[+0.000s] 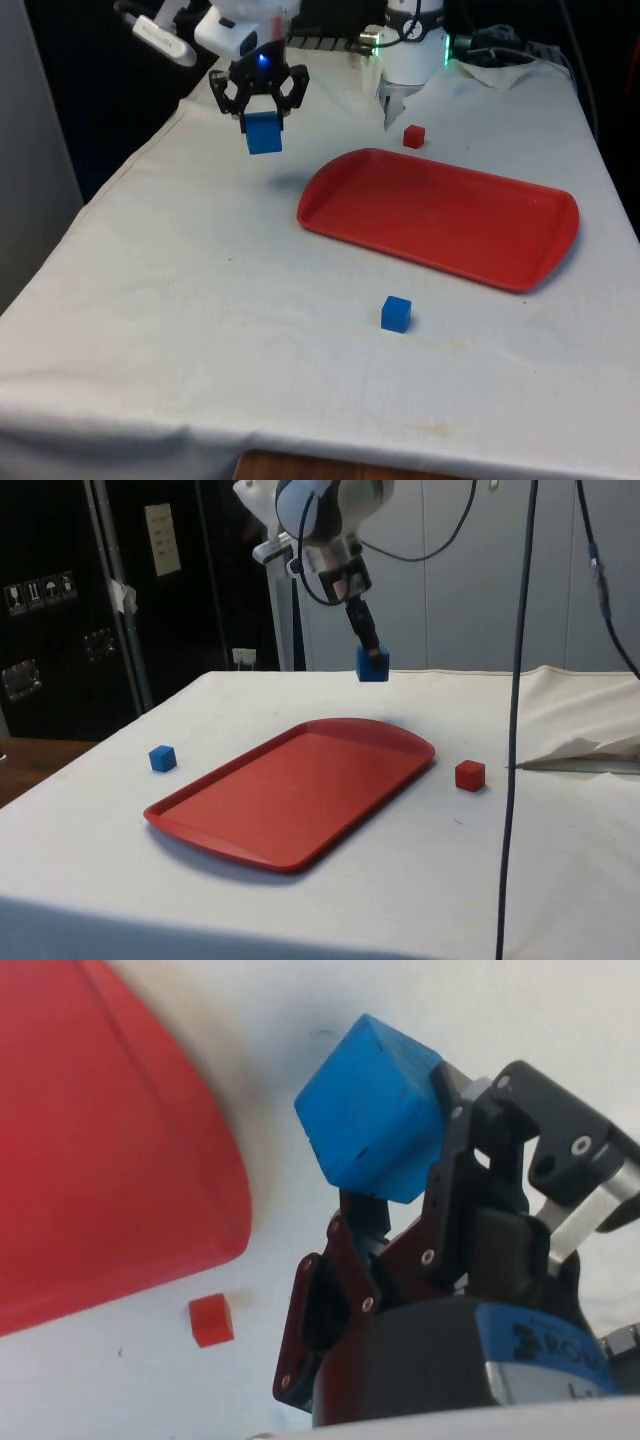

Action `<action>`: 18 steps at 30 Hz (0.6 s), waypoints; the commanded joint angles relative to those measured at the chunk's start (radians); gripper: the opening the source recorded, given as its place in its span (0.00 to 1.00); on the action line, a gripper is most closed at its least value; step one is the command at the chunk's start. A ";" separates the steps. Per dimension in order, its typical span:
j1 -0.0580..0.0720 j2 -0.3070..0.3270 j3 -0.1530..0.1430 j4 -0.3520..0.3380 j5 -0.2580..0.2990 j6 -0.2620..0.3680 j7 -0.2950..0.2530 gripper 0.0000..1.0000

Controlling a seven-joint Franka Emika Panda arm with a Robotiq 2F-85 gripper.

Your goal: Pick up the largest block and place it onto the tray.

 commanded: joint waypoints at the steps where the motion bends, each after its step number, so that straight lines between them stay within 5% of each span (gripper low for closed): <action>1: 0.001 -0.008 -0.003 0.000 -0.004 -0.003 0.001 0.01; 2: 0.012 -0.024 -0.016 0.000 -0.021 -0.012 0.010 0.01; 9: 0.019 -0.087 -0.026 0.005 -0.053 -0.043 0.027 0.01; 10: 0.019 -0.096 -0.026 0.005 -0.058 -0.046 0.030 0.01; 11: 0.006 -0.087 -0.014 0.007 -0.044 -0.043 0.019 0.01; 12: 0.019 -0.113 -0.026 0.006 -0.068 -0.053 0.036 0.01; 18: 0.026 -0.165 -0.017 0.003 -0.098 -0.073 0.074 0.01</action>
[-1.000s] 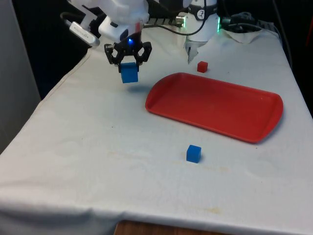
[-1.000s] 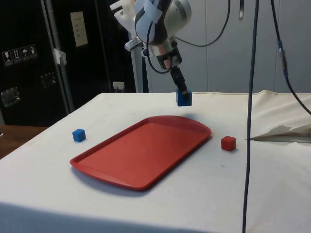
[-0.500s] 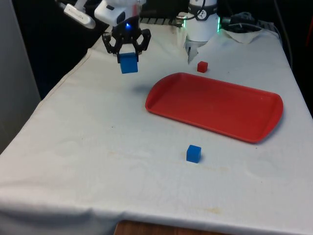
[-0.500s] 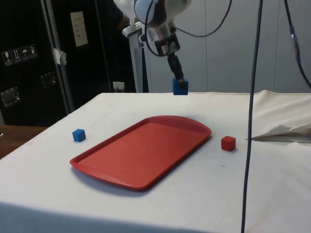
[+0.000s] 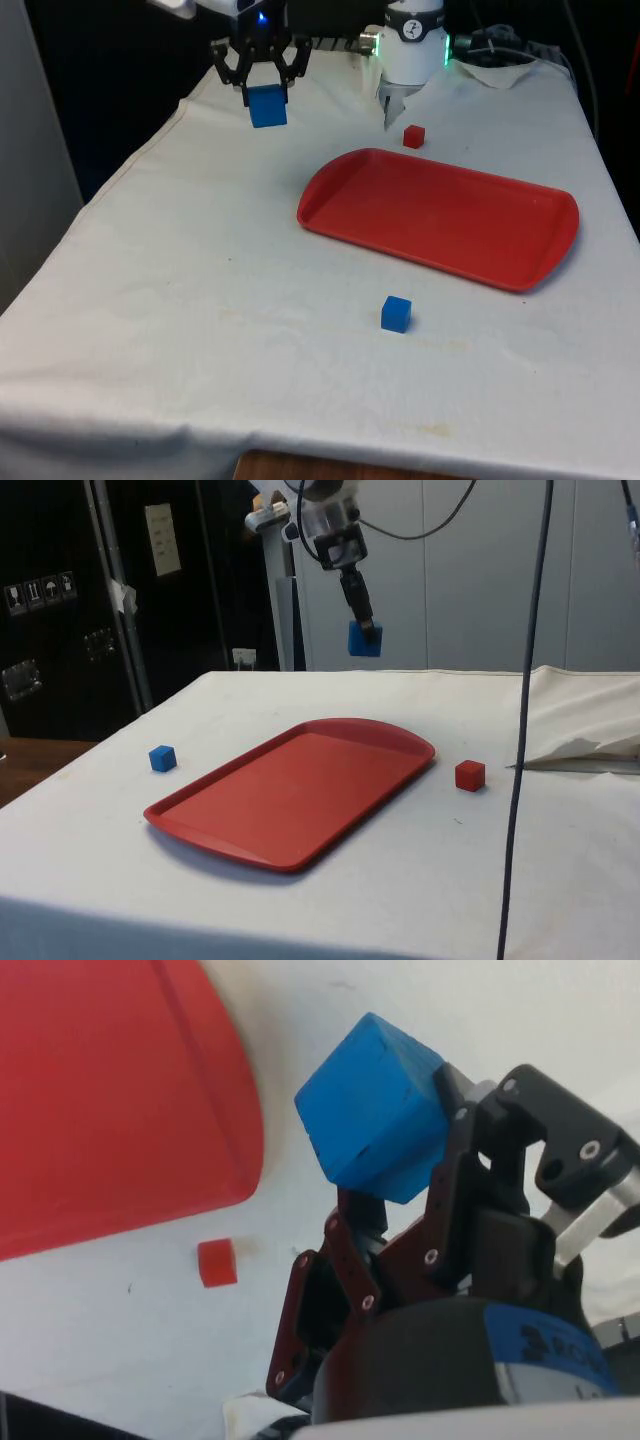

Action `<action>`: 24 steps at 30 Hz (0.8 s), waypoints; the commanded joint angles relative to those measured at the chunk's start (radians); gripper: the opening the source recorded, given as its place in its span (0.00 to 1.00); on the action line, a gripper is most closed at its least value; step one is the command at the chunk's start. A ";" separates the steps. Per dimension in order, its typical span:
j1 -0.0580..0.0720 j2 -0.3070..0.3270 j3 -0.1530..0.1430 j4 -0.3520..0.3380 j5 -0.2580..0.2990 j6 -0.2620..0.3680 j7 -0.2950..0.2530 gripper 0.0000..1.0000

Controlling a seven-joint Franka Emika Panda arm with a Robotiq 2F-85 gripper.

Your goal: Pick up the largest block and place it onto the tray.

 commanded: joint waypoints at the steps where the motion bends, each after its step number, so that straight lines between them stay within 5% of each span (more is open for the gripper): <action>1: 0.014 -0.009 -0.005 -0.005 -0.015 0.004 0.021 0.01; 7: 0.030 -0.041 0.007 -0.019 -0.035 -0.003 0.065 0.01; 8: 0.015 -0.030 0.013 -0.013 -0.018 -0.007 0.044 0.01; 9: 0.032 -0.044 0.008 -0.020 -0.037 -0.005 0.071 0.01; 14: 0.039 -0.066 0.031 -0.030 -0.047 -0.010 0.111 0.01; 16: 0.028 -0.063 0.040 -0.026 -0.034 -0.017 0.099 0.01; 17: 0.040 -0.071 0.039 -0.033 -0.047 -0.010 0.122 0.01; 19: 0.042 -0.075 0.053 -0.034 -0.045 -0.011 0.139 0.01; 23: 0.043 -0.079 0.072 -0.036 -0.044 -0.013 0.163 0.01; 24: 0.033 -0.071 0.076 -0.030 -0.034 -0.017 0.148 0.01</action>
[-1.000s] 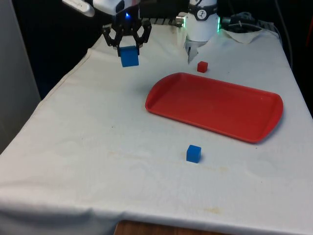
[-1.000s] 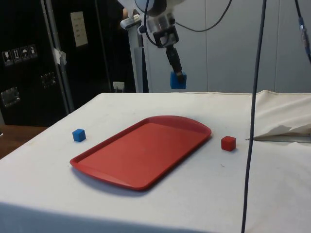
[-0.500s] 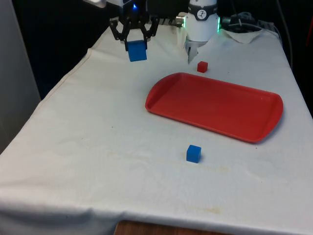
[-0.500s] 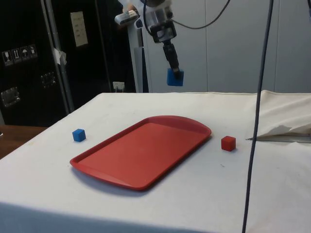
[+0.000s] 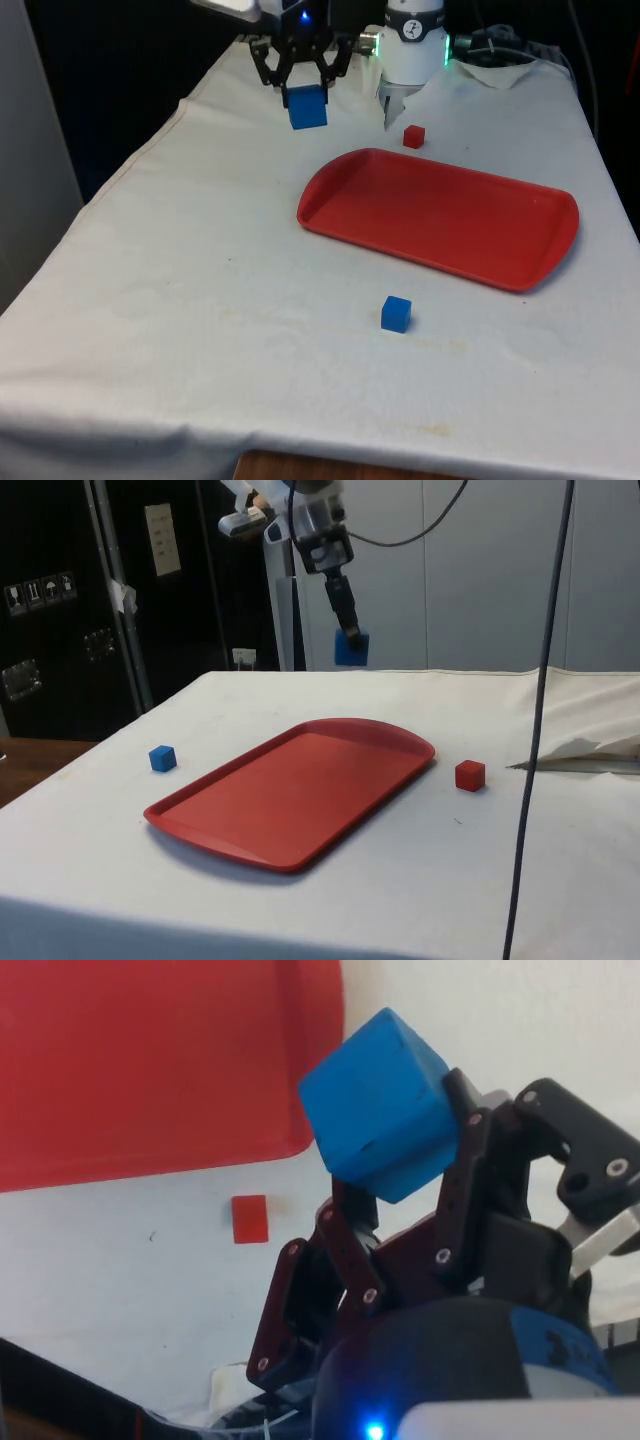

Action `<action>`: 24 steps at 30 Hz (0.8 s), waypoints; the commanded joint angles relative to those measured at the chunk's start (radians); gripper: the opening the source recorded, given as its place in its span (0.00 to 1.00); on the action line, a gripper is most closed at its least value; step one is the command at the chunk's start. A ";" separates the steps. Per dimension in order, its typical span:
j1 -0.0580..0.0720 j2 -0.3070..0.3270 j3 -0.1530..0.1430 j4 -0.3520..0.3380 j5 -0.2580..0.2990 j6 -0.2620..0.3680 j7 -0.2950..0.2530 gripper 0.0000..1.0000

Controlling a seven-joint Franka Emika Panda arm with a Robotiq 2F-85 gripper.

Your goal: Pick up the largest block and place it onto the tray.

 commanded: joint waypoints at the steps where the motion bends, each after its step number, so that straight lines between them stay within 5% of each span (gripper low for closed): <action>1: 0.010 -0.008 0.002 -0.006 -0.010 0.004 0.022 0.01; 8: 0.011 -0.016 0.044 -0.008 -0.008 0.000 0.073 0.01; 9: 0.002 -0.009 0.048 -0.003 0.000 -0.002 0.059 0.01; 10: 0.012 -0.017 0.049 -0.008 -0.008 0.000 0.079 0.01; 17: 0.013 -0.019 0.091 -0.008 -0.005 -0.004 0.130 0.01; 18: 0.005 -0.012 0.096 -0.004 0.001 -0.005 0.120 0.01; 19: 0.013 -0.020 0.097 -0.008 -0.005 -0.004 0.136 0.01; 24: 0.013 -0.021 0.129 -0.008 -0.002 -0.006 0.174 0.01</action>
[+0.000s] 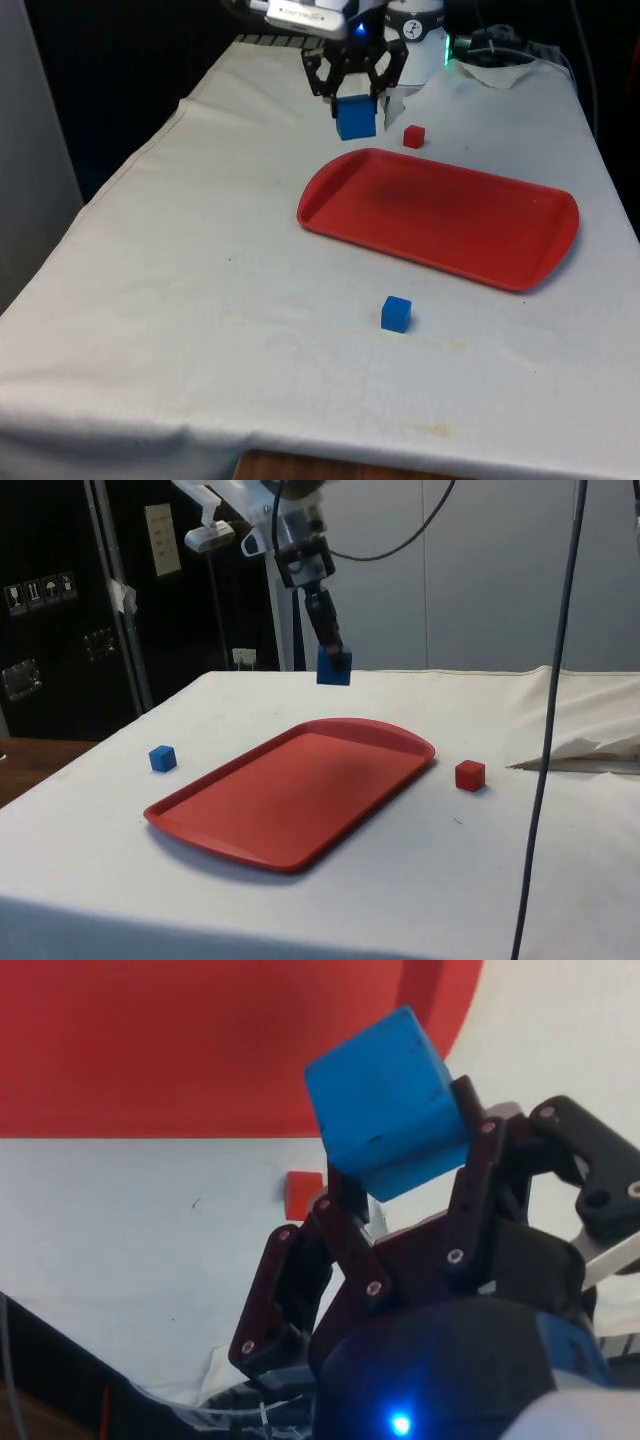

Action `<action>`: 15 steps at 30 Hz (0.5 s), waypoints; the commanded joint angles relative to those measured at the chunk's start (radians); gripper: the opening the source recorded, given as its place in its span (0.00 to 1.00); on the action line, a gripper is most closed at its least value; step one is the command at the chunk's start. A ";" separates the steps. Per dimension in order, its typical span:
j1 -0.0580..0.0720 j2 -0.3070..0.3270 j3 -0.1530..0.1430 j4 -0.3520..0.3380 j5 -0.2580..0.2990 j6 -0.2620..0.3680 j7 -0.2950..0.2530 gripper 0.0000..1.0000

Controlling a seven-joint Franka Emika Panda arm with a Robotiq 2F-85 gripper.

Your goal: Pick up the largest block and place it onto the tray.

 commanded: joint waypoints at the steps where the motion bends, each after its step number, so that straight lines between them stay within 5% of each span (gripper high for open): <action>1: 0.008 -0.006 0.007 -0.003 -0.003 -0.001 0.021 0.01; 15: 0.003 0.005 0.089 -0.005 0.008 0.011 0.103 0.01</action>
